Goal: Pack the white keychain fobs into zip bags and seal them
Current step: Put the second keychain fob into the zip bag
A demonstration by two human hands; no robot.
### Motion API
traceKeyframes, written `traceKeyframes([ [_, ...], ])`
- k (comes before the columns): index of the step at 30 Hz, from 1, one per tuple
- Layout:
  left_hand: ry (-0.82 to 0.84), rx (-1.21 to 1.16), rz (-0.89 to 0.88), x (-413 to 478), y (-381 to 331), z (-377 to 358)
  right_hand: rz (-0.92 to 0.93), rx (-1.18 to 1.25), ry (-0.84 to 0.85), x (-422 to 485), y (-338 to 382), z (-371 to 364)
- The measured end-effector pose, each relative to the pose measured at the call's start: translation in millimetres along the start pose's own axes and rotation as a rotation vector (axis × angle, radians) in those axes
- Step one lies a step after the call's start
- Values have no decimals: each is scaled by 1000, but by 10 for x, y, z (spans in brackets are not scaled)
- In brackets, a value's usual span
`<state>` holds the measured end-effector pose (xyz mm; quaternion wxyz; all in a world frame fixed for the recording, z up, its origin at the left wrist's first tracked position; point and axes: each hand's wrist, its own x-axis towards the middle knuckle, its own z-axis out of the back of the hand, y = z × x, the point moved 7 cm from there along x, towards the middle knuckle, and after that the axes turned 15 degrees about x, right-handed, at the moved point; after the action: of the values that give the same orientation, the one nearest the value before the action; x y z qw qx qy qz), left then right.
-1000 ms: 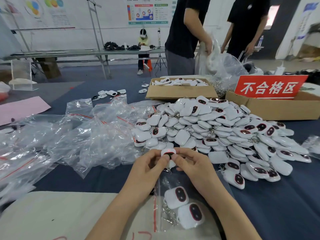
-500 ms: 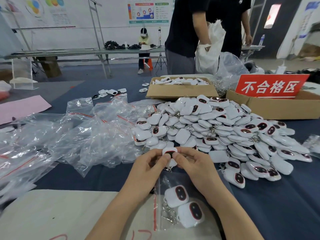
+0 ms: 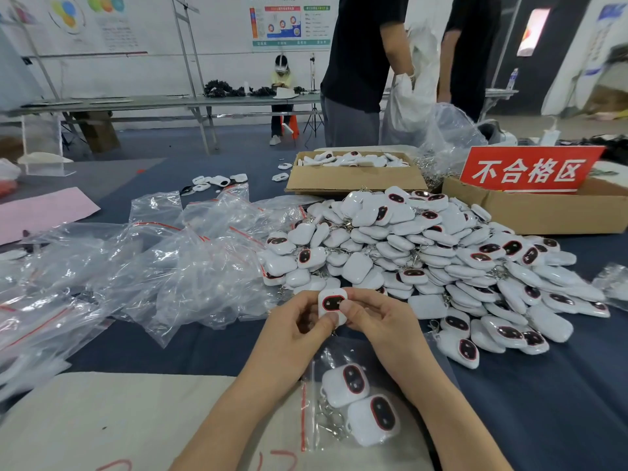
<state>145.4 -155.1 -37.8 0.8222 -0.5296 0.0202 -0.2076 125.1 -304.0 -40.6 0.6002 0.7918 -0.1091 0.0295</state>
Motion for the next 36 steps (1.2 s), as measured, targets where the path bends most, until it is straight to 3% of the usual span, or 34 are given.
traceKeyframes([
  [9,-16,34,-7,-4,20,-3,-10,-9,16,8,-26,1],
  [16,-123,25,2,-2,-23,31,-7,78,-8,13,-42,33],
  [22,-255,312,-172,-54,-138,99,40,48,55,-12,9,-60],
  [27,-316,357,-223,-77,-170,125,42,135,101,-33,36,-70],
  [36,-314,349,-205,-74,-167,131,74,85,70,-48,66,-79],
])
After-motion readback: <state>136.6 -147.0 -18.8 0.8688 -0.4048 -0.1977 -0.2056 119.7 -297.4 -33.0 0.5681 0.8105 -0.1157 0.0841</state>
